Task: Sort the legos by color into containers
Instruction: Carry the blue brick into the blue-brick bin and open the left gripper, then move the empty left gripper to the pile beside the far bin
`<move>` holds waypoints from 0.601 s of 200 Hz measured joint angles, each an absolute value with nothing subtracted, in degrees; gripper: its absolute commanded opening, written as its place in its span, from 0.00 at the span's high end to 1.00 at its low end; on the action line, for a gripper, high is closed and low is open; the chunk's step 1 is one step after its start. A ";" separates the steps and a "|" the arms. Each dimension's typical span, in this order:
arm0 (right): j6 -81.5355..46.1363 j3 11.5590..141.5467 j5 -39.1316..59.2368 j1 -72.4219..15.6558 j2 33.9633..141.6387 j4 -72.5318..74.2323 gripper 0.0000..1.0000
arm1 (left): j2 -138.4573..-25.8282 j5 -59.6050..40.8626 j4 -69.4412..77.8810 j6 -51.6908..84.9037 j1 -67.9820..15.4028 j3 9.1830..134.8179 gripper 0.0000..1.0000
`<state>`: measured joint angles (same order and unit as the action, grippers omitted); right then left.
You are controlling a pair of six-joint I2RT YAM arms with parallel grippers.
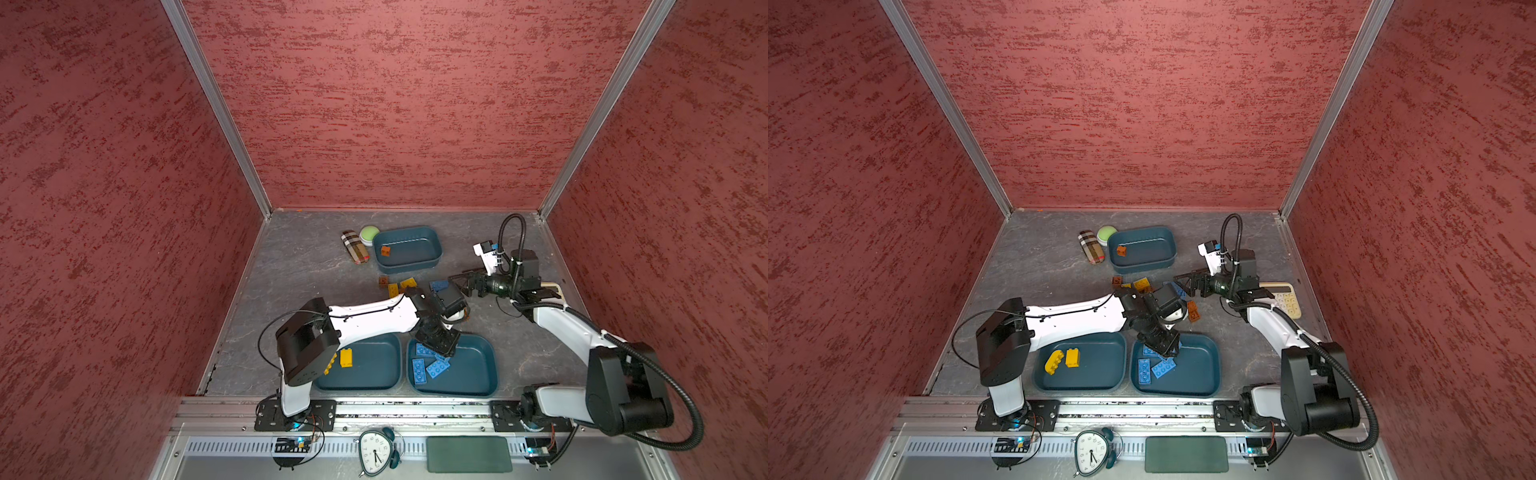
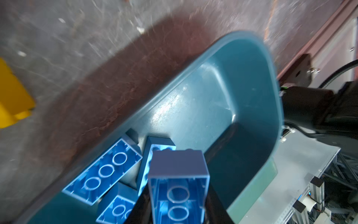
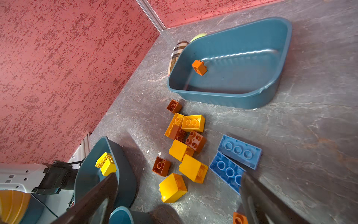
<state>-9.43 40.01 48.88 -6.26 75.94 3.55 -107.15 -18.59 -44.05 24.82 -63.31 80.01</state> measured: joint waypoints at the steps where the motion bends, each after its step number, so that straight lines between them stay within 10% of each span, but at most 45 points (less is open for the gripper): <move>1: -9.43 40.01 48.88 -6.26 75.94 3.53 0.01 | -107.22 -18.63 -44.03 24.82 -63.33 79.96 0.67; 120: -9.30 40.69 48.84 -6.26 75.94 2.20 0.01 | -105.60 -21.32 -47.03 19.51 -63.37 78.76 0.34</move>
